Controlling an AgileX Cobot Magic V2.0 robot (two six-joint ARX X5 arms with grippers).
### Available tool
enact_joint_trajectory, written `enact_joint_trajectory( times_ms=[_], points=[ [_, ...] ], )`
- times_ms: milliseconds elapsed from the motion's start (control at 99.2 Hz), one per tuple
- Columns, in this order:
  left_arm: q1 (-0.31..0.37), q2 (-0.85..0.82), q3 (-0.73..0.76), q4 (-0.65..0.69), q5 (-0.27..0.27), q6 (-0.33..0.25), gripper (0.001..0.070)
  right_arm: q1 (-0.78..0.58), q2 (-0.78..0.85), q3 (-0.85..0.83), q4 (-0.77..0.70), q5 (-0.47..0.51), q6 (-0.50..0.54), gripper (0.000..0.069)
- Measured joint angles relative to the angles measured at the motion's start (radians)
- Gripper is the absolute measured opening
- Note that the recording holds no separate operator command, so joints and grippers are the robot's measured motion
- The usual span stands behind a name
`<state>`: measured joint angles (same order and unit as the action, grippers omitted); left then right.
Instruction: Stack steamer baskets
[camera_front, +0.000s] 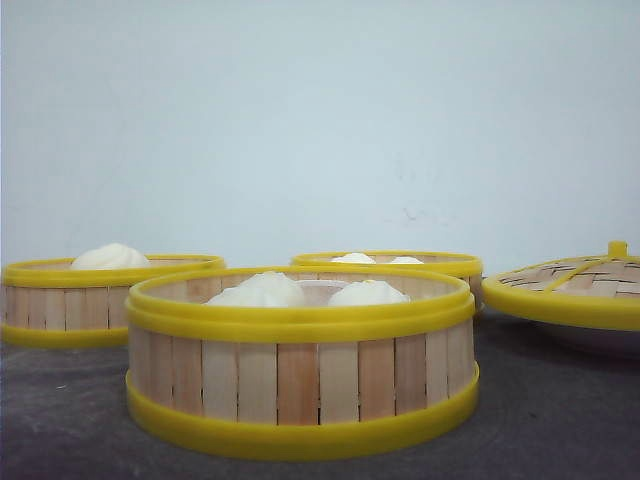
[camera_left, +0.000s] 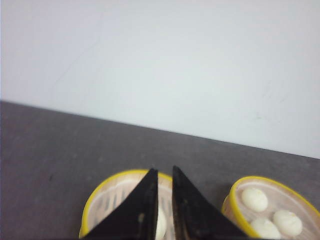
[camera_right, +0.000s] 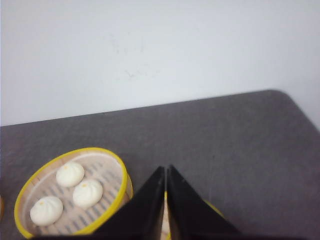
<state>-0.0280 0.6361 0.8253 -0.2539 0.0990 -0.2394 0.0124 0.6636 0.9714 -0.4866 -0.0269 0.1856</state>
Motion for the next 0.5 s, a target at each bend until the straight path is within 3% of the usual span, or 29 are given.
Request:
enact_joint_trajectory(
  times_ms=[161,242,303,413,454,504],
  points=[
    [0.0,0.093,0.065,-0.045,0.048,0.013,0.0037,0.021,0.019,0.055,-0.045,0.0,-0.043,0.0003],
    [0.0,0.106,0.061,-0.069,0.062,0.016,0.0127,0.039,0.019,0.055,-0.069,-0.001,-0.063,0.0039],
    [-0.001,0.105,0.061,-0.079,0.063,0.026,0.0268,0.049,0.023,0.055,-0.082,-0.001,-0.077,0.0135],
    [-0.003,0.098,0.061,-0.079,0.064,0.06,0.055,0.061,0.031,0.055,-0.089,-0.001,-0.085,0.0396],
    [-0.003,0.098,0.061,-0.079,0.064,0.071,0.0612,0.063,0.033,0.055,-0.09,-0.003,-0.085,0.0479],
    [-0.003,0.098,0.061,-0.079,0.064,0.08,0.0656,0.065,0.034,0.055,-0.09,-0.003,-0.085,0.0528]
  ],
)
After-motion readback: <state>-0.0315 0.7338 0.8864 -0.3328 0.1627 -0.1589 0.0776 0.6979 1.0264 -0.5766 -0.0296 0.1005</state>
